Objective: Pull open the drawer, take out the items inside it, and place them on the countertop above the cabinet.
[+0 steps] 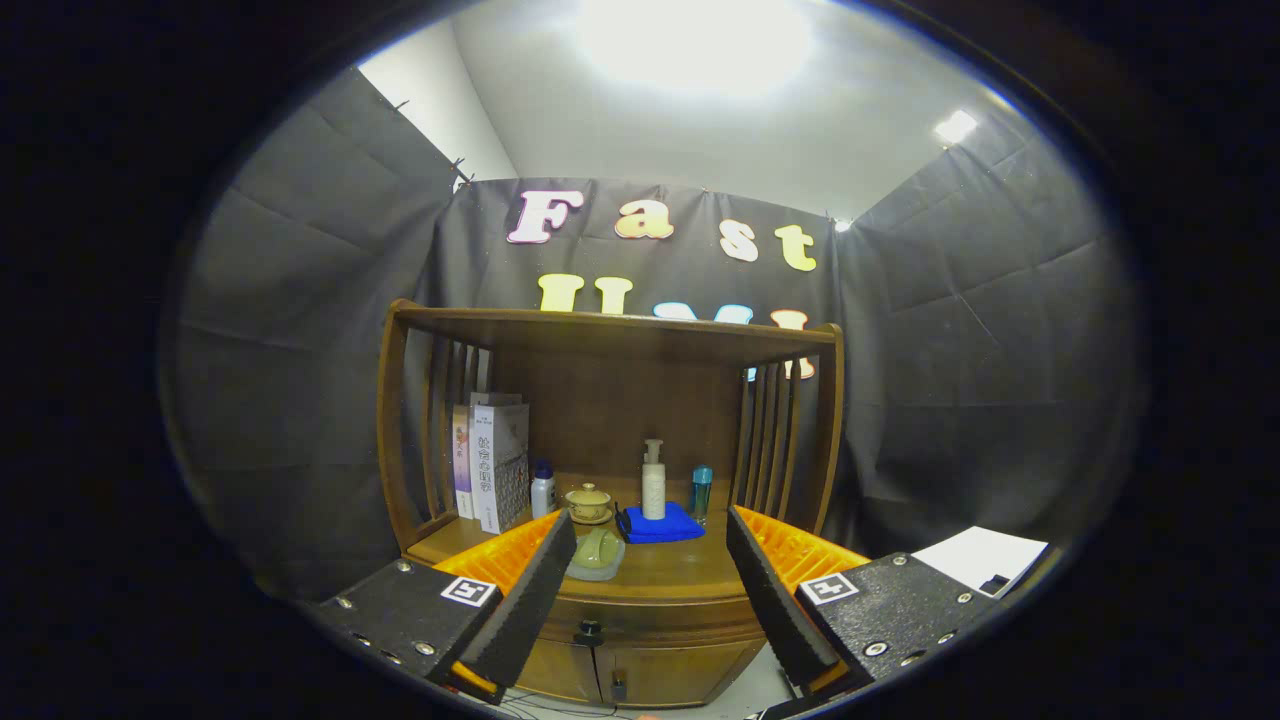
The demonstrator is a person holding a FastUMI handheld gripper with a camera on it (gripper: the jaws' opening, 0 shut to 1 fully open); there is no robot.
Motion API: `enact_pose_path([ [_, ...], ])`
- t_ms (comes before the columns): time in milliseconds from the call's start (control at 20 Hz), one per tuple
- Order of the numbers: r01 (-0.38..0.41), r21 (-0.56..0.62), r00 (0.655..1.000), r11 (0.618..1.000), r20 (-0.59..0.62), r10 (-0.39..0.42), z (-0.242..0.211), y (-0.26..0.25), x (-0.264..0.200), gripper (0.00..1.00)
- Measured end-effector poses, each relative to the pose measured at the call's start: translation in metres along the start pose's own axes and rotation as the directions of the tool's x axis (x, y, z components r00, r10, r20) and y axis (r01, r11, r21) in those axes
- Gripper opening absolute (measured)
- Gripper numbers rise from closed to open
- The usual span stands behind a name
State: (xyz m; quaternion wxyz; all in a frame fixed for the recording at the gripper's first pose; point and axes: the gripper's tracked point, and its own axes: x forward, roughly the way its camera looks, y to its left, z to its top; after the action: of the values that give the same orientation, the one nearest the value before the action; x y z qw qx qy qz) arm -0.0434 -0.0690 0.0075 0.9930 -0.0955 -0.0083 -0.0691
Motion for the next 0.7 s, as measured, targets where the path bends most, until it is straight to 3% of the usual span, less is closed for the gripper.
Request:
enact_pose_path([
  [700,-0.059,0.041,0.998,0.997,-0.037,0.06,-0.018,0.018,0.009,0.94],
])
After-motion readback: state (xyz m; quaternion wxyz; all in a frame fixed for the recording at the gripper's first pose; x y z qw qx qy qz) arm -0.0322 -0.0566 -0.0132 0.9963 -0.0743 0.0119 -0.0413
